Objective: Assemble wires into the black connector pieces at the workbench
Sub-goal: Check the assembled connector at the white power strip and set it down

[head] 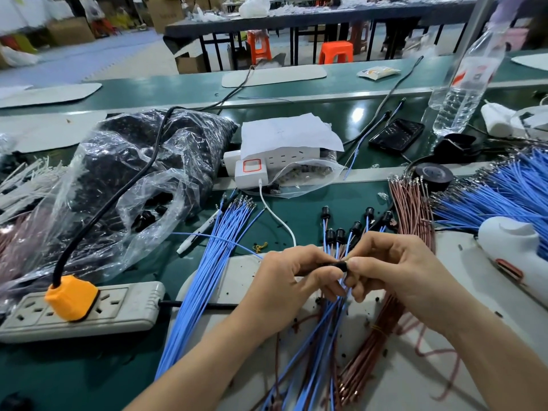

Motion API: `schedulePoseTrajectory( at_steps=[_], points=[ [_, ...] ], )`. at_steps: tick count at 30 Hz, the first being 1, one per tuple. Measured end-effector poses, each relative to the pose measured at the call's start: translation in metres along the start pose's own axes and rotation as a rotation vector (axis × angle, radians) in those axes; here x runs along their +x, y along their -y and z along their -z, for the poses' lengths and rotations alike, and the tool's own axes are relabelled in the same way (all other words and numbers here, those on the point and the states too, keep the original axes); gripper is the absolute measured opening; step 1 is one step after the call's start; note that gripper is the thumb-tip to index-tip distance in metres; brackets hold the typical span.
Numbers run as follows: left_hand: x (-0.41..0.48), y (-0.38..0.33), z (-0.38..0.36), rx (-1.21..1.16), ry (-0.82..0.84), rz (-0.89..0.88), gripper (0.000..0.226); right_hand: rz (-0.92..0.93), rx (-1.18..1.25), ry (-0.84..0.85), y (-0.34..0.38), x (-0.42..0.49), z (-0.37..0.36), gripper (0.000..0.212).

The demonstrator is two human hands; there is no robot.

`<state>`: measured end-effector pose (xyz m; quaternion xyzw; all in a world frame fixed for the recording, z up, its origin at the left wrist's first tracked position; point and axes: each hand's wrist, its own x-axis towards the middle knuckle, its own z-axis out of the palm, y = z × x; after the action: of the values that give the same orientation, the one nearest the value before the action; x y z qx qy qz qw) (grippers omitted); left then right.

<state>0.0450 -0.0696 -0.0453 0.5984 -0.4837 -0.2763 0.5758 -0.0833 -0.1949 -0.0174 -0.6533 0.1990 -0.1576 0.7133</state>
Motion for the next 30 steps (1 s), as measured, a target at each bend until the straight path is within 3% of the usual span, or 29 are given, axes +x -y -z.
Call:
schedulePoseTrajectory(
  at_steps=[7,11,18,21,26,30],
  points=[
    [-0.0007,0.0028,0.0001,0.109,0.007,-0.035,0.007,-0.029,-0.105,-0.006,-0.0023,0.0007,0.0048,0.007],
    [-0.0004,0.0024,0.0024,0.082,-0.007,-0.022,0.005,-0.051,-0.014,0.01,-0.002,0.0006,0.003,0.019],
    [-0.0002,0.0054,0.0019,0.206,0.002,-0.059,0.008,-0.02,-0.168,-0.001,-0.0059,0.0013,0.0045,0.004],
    [-0.0005,0.0057,0.0027,0.225,-0.024,-0.065,0.009,-0.014,-0.076,0.008,-0.0081,0.0016,0.0032,0.004],
    [-0.0009,0.0052,0.0022,0.209,-0.058,-0.104,0.013,-0.06,0.084,0.043,-0.0064,0.002,0.0025,0.021],
    [-0.0012,0.0059,0.0018,0.239,-0.056,-0.115,0.014,-0.076,0.084,0.017,-0.0077,0.0022,0.002,0.024]
  ],
)
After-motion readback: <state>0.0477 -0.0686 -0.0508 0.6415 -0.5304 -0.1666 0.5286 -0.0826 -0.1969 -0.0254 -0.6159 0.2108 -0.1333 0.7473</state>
